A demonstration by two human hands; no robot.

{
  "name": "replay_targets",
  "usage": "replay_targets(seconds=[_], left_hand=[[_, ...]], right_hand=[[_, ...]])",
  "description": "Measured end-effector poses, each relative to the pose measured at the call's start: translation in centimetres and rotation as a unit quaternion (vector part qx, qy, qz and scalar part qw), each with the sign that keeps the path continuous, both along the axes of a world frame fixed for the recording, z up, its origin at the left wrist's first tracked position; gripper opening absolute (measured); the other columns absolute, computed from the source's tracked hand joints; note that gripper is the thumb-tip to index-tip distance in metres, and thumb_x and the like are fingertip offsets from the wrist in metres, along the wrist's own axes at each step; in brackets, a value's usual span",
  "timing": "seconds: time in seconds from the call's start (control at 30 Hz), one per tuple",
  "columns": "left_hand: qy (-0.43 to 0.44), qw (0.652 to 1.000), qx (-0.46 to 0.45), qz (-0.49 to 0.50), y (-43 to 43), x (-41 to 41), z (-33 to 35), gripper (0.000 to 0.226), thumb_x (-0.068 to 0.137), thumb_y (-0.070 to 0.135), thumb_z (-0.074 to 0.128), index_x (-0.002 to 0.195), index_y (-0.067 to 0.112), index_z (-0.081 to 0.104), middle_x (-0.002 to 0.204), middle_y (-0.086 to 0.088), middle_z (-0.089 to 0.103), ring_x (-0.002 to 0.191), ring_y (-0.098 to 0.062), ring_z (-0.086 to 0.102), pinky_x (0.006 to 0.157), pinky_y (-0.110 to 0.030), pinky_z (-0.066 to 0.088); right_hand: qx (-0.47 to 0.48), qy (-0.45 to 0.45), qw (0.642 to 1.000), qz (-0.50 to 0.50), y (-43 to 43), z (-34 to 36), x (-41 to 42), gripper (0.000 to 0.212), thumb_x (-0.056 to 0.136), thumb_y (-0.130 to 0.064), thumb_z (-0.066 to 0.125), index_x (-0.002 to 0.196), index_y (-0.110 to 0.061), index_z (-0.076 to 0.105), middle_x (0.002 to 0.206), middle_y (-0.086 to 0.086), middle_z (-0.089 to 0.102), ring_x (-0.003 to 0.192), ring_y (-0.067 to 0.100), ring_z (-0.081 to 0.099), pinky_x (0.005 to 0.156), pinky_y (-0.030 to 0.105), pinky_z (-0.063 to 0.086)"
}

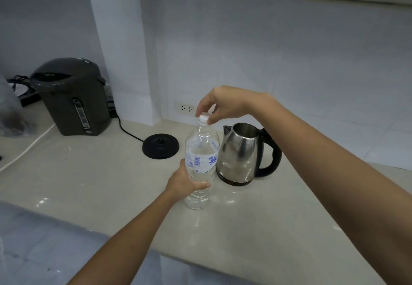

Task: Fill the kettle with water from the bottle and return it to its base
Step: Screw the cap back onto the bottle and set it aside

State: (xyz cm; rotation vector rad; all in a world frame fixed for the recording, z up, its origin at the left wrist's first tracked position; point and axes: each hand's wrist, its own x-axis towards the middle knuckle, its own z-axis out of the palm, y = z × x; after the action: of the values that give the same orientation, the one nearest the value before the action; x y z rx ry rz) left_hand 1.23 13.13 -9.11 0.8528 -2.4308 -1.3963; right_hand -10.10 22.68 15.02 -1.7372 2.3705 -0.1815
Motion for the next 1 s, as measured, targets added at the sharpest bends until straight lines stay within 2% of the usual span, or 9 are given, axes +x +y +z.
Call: replay_targets(seconds=[0.03, 0.1, 0.27, 0.43, 0.57, 0.73, 0.8, 0.9, 1.0], left_hand=[[-0.001, 1.0, 0.0, -0.001, 0.0, 0.0, 0.0, 0.096, 0.059, 0.043, 0.09, 0.136, 0.024, 0.035, 0.129, 0.004, 0.059, 0.117, -0.021, 0.057, 0.091, -0.028, 0.045], [-0.003, 1.0, 0.0, -0.001, 0.0, 0.0, 0.0, 0.097, 0.059, 0.044, 0.09, 0.137, 0.024, 0.035, 0.13, 0.004, 0.059, 0.117, -0.021, 0.057, 0.091, -0.028, 0.046], [-0.006, 1.0, -0.008, 0.0, -0.1, -0.1, -0.1, 0.098, 0.058, 0.046, 0.089, 0.137, 0.024, 0.034, 0.13, 0.004, 0.059, 0.117, -0.021, 0.058, 0.093, -0.029, 0.047], [-0.004, 1.0, -0.005, 0.003, -0.1, -0.1, -0.2, 0.097, 0.058, 0.045, 0.089, 0.136, 0.024, 0.035, 0.13, 0.005, 0.06, 0.117, -0.021, 0.058, 0.093, -0.029, 0.047], [-0.004, 1.0, -0.003, -0.002, -0.1, -0.1, -0.2, 0.094, 0.06, 0.043, 0.089, 0.135, 0.024, 0.035, 0.13, 0.005, 0.059, 0.116, -0.02, 0.057, 0.09, -0.027, 0.046], [-0.012, 1.0, -0.013, 0.003, -0.2, -0.2, -0.2, 0.093, 0.06, 0.045, 0.088, 0.134, 0.024, 0.036, 0.128, 0.005, 0.06, 0.115, -0.02, 0.058, 0.091, -0.029, 0.047], [-0.011, 1.0, -0.014, 0.002, -0.1, -0.2, -0.2, 0.093, 0.06, 0.045, 0.088, 0.134, 0.024, 0.036, 0.128, 0.005, 0.06, 0.114, -0.02, 0.059, 0.091, -0.029, 0.048], [-0.01, 1.0, -0.017, 0.007, 0.0, -0.1, -0.2, 0.093, 0.061, 0.045, 0.088, 0.134, 0.023, 0.036, 0.128, 0.004, 0.06, 0.114, -0.021, 0.059, 0.091, -0.029, 0.048], [-0.007, 1.0, -0.018, 0.01, 0.0, 0.0, -0.2, 0.094, 0.06, 0.045, 0.088, 0.134, 0.022, 0.036, 0.127, 0.004, 0.06, 0.114, -0.021, 0.059, 0.092, -0.031, 0.048]], right_hand=[[0.01, 0.021, 1.0, 0.008, -0.2, 0.1, 0.2, 0.032, 0.086, -0.016, 0.069, 0.115, -0.031, 0.067, 0.121, -0.01, 0.066, 0.082, 0.002, 0.06, 0.076, 0.022, 0.043], [0.028, 0.046, 0.998, 0.015, -0.5, 0.1, 0.5, 0.034, 0.088, -0.012, 0.067, 0.118, -0.03, 0.066, 0.124, -0.007, 0.064, 0.085, 0.006, 0.057, 0.078, 0.022, 0.039], [0.047, 0.082, 0.995, 0.027, -0.7, 0.2, 0.7, 0.034, 0.09, -0.009, 0.063, 0.121, -0.024, 0.064, 0.122, -0.001, 0.063, 0.091, 0.013, 0.053, 0.079, 0.026, 0.038], [0.082, 0.158, 0.984, 0.02, -2.0, -0.3, 1.2, 0.033, 0.093, -0.018, 0.062, 0.125, -0.013, 0.056, 0.1, 0.0, 0.046, 0.086, 0.021, 0.051, 0.073, 0.031, 0.041], [0.078, 0.126, 0.989, 0.026, -1.7, 0.1, 1.0, 0.028, 0.091, -0.018, 0.06, 0.119, -0.015, 0.059, 0.101, 0.0, 0.057, 0.093, 0.022, 0.057, 0.078, 0.033, 0.048], [0.081, 0.075, 0.992, 0.057, -0.8, 0.6, 0.7, 0.036, 0.09, 0.001, 0.056, 0.118, -0.021, 0.063, 0.111, -0.003, 0.065, 0.102, 0.016, 0.059, 0.09, 0.031, 0.05], [0.085, 0.083, 0.991, 0.054, -0.8, 0.6, 0.9, 0.033, 0.092, -0.003, 0.055, 0.119, -0.02, 0.062, 0.107, -0.003, 0.063, 0.093, 0.014, 0.058, 0.082, 0.027, 0.049], [0.096, 0.121, 0.988, 0.025, -1.3, 0.4, 1.5, 0.021, 0.095, -0.021, 0.055, 0.112, -0.011, 0.061, 0.098, 0.003, 0.062, 0.08, 0.018, 0.056, 0.065, 0.026, 0.043], [0.127, 0.192, 0.973, -0.023, -1.8, -0.8, 2.5, 0.041, 0.1, -0.037, 0.045, 0.115, 0.0, 0.057, 0.104, 0.014, 0.059, 0.088, 0.028, 0.057, 0.06, 0.028, 0.04]])
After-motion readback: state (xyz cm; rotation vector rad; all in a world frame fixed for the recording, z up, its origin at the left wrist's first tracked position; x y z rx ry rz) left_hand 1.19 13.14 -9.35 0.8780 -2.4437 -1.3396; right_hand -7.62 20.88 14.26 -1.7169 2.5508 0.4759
